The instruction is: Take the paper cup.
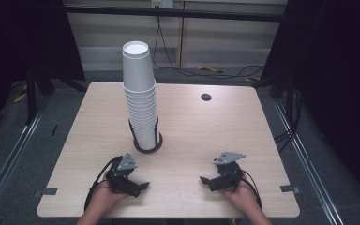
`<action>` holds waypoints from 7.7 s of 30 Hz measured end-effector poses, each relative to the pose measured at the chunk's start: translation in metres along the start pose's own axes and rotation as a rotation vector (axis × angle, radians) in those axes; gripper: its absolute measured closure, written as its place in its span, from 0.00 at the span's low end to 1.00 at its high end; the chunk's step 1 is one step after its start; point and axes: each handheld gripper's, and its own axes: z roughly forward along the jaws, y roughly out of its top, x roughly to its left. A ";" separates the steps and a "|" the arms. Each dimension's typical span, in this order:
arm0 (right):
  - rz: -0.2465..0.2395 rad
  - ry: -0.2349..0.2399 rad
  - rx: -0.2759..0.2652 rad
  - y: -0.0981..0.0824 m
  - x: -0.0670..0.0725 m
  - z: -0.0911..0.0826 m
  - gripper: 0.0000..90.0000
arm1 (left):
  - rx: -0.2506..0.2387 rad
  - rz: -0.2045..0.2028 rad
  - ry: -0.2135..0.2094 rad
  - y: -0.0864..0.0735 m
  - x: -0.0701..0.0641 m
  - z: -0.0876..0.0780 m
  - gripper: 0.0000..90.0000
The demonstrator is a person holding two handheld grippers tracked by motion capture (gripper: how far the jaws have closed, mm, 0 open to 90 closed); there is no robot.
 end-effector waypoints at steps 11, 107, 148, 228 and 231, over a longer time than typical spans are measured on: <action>0.001 -0.001 0.002 0.000 0.000 0.000 0.10 | -0.001 0.004 -0.014 0.000 0.001 -0.001 0.00; 0.066 0.198 -0.302 0.258 0.013 -0.013 0.17 | -0.216 -0.139 -0.025 0.169 0.105 -0.161 0.07; -0.016 0.163 -0.368 0.288 0.026 0.004 0.17 | -0.260 -0.126 0.005 0.225 0.104 -0.123 0.04; -0.025 0.103 -0.394 0.290 0.033 -0.002 0.20 | -0.305 -0.142 0.034 0.234 0.102 -0.134 0.09; -0.024 0.104 -0.393 0.290 0.033 -0.002 0.20 | -0.315 -0.143 0.036 0.236 0.101 -0.137 0.09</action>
